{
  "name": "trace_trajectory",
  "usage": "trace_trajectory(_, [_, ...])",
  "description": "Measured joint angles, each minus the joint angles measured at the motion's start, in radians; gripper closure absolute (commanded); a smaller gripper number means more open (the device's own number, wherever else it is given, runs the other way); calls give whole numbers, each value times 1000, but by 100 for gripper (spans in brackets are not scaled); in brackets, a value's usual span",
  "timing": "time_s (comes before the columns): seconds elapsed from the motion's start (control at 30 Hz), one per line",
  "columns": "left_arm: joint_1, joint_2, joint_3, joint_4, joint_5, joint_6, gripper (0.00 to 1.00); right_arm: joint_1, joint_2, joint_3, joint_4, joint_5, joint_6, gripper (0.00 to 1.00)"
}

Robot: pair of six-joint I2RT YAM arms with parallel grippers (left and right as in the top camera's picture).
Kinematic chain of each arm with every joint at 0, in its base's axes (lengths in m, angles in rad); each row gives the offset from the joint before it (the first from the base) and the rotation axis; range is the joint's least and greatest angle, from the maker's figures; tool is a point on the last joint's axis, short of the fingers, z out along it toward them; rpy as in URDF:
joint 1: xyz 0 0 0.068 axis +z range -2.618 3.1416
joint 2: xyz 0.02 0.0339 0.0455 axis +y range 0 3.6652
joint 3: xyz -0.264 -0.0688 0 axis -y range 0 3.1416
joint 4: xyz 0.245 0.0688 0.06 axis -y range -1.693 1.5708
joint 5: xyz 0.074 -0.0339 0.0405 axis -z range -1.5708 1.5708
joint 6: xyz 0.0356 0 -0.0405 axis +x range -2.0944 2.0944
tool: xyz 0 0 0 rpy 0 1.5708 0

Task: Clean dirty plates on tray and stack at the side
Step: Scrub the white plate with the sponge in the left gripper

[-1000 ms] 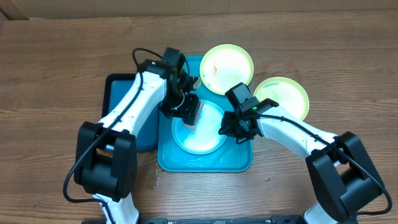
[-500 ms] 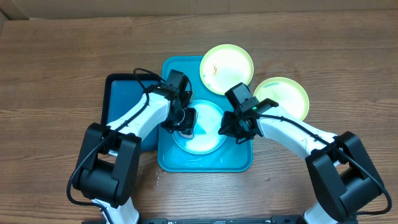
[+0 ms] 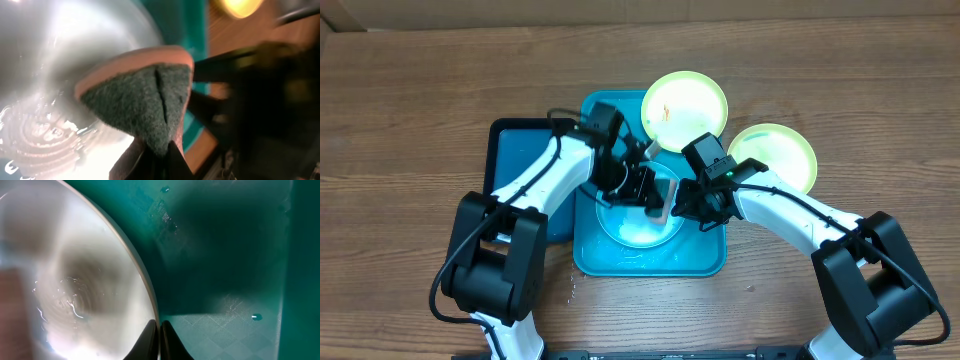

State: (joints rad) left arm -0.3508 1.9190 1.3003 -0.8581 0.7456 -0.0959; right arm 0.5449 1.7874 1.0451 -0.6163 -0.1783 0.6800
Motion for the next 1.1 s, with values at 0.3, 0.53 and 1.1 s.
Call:
trace_trajectory(0.3, [0, 0, 86, -125, -336, -38, 96, 0, 0, 0, 1, 0, 0, 96])
trace_trajectory(0.53, [0, 0, -10, -39, -515, -136, 96, 0, 0, 0, 2, 0, 0, 96])
trace_trajectory(1.1, [-2, -30, -166, 125, -198, -128, 96, 0, 0, -2, 4, 2, 0, 96])
